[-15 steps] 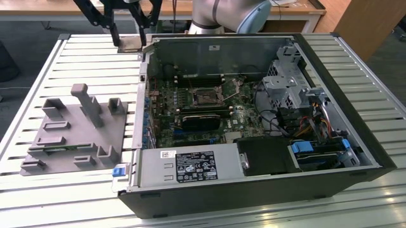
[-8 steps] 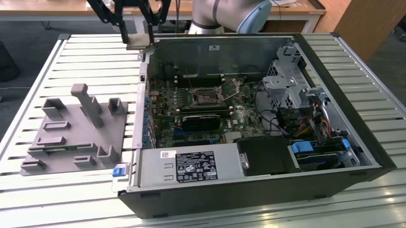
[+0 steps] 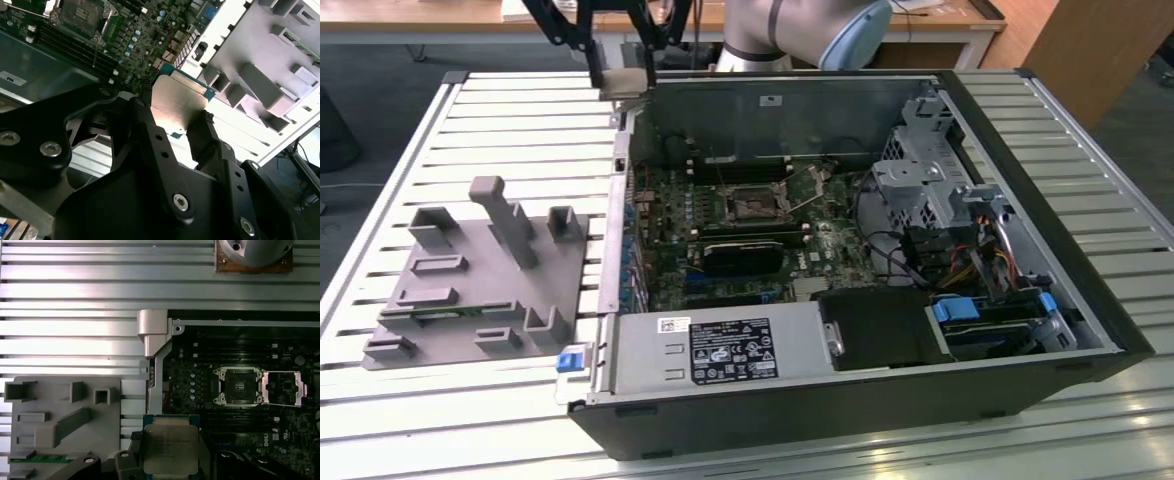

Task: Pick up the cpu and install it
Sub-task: 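Pick up the cpu and move it towards the insertion slot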

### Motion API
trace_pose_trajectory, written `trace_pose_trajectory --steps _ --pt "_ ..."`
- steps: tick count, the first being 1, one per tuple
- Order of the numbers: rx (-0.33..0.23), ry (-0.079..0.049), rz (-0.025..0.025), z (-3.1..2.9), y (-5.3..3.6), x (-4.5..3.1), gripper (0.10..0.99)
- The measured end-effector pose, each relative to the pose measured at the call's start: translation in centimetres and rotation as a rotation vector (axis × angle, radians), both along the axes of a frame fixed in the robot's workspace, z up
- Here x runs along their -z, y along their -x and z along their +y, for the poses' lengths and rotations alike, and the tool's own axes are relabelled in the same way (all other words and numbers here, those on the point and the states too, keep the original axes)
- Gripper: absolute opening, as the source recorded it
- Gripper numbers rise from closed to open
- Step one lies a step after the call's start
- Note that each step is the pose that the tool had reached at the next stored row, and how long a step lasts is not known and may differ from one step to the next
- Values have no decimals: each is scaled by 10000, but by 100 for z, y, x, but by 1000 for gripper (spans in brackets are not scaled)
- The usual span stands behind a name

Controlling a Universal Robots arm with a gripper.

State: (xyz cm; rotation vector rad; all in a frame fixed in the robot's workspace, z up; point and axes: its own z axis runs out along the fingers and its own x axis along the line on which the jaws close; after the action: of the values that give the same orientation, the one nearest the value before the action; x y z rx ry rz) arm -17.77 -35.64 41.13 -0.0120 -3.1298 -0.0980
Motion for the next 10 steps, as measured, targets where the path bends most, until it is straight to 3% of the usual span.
trace_pose_trajectory --steps 10 --pt "-1 0 1 129 -216 5 529"
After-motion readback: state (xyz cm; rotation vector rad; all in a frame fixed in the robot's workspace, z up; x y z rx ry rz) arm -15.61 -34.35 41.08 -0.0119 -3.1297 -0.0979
